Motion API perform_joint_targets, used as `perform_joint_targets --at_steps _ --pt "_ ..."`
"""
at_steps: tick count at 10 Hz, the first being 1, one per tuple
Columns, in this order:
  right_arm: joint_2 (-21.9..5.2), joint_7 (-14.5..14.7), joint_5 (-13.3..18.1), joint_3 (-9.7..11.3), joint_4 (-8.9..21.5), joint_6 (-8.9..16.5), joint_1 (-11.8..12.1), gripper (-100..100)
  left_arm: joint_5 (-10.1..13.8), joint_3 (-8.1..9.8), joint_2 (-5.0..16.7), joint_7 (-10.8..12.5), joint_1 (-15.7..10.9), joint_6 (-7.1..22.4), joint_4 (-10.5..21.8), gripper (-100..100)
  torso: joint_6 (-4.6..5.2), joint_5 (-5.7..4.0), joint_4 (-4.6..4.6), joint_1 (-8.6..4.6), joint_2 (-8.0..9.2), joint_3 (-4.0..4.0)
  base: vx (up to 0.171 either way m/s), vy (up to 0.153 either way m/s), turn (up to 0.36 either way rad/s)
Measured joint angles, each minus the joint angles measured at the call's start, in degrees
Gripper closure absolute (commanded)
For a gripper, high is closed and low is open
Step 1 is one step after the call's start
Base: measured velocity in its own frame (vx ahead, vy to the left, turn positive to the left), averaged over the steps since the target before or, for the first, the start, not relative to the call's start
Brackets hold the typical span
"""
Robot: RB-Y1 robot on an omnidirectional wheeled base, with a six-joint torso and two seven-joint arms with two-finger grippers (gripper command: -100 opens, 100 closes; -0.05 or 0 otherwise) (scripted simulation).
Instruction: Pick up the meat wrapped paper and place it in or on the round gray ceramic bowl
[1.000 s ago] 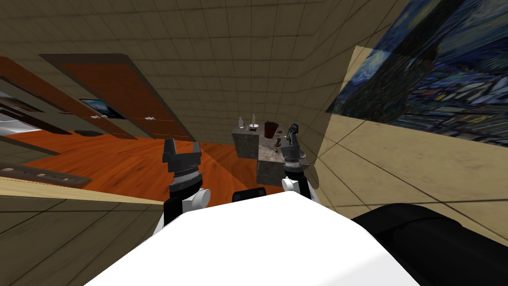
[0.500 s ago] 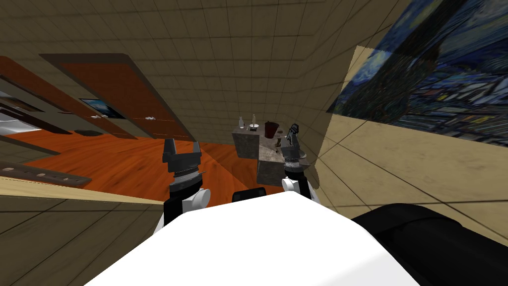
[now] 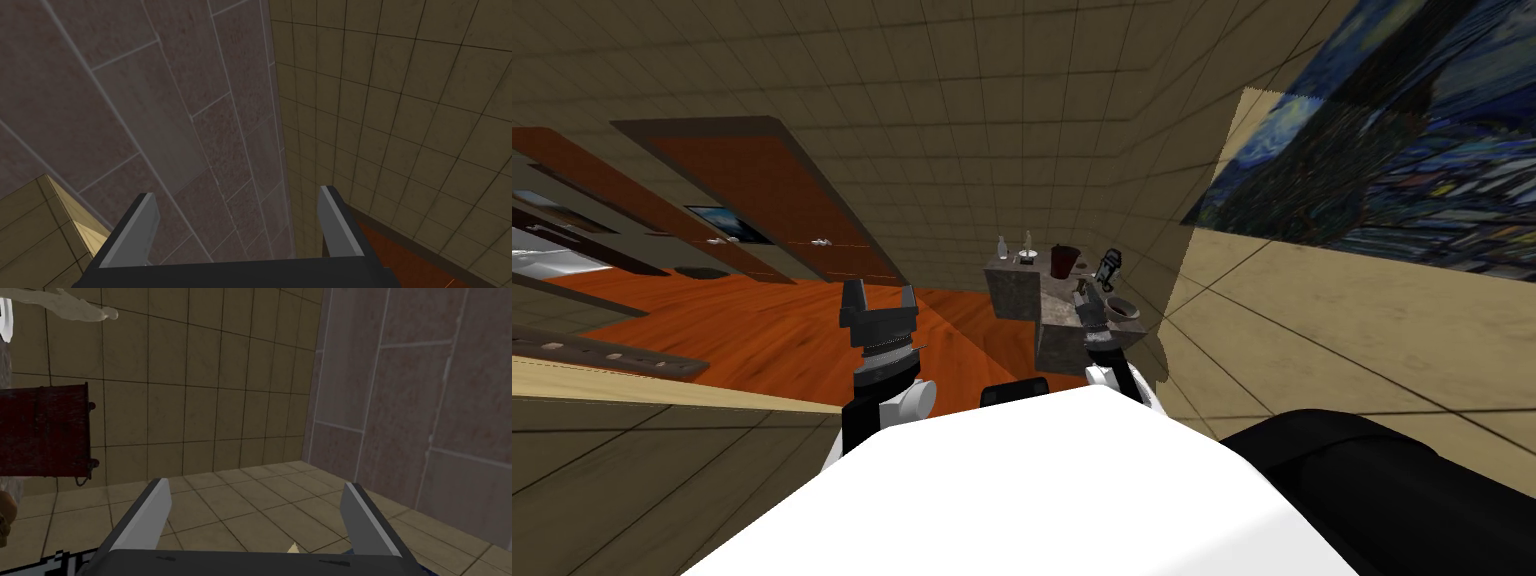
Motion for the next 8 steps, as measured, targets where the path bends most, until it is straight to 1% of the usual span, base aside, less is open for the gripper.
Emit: perform_joint_targets --at_steps 1,2,3,4,5,6,7,8 --pt "-1.7 0.3 0.8 -0.3 1.2 2.0 -0.2 -100 0.0 0.00 0.0 0.0 0.0 0.0 0.0 0 -0.01 0.01 0.01 0.08 0.03 0.01 0.052 0.224 -0.009" --pt "-3.7 0.6 1.6 -0.6 2.8 3.0 0.8 -100 0.0 0.00 0.0 0.0 0.0 0.0 0.0 0 0.00 0.03 0.00 0.16 -0.01 0.00 0.034 0.145 -0.020" --pt "-4.5 0.8 2.1 -0.6 4.2 3.5 0.8 -100 0.0 0.00 0.0 0.0 0.0 0.0 0.0 0 -0.01 -0.01 0.01 -0.07 0.03 0.01 0.010 0.144 0.000" --pt "-5.8 1.2 2.8 -0.6 5.3 4.4 1.5 -100 0.0 0.00 0.0 0.0 0.0 0.0 0.0 0 0.00 -0.03 0.02 -0.10 0.11 0.06 0.001 0.188 -0.016" --pt "-7.3 1.9 4.0 -0.4 7.2 5.4 2.2 -100 0.0 0.00 0.0 0.0 0.0 0.0 0.0 0 0.00 0.00 0.03 0.01 0.16 0.09 -0.001 0.144 -0.019" --pt "-8.4 2.1 4.4 -0.6 8.6 6.0 2.3 -100 0.0 0.00 0.0 0.0 0.0 0.0 0.0 0 0.00 -0.01 0.04 -0.11 0.17 0.10 0.022 0.158 -0.001" --pt "-10.4 2.2 4.9 -1.2 10.3 6.5 3.3 -100 0.0 0.00 0.0 0.0 0.0 0.0 0.0 0 0.01 -0.02 0.03 -0.09 0.12 0.07 0.016 0.215 -0.013" --pt "-12.0 2.8 6.0 -1.2 14.1 6.5 3.6 -100 0.0 0.00 0.0 0.0 0.0 0.0 0.0 0 0.00 0.01 0.03 0.08 0.12 0.07 0.000 0.166 -0.019"
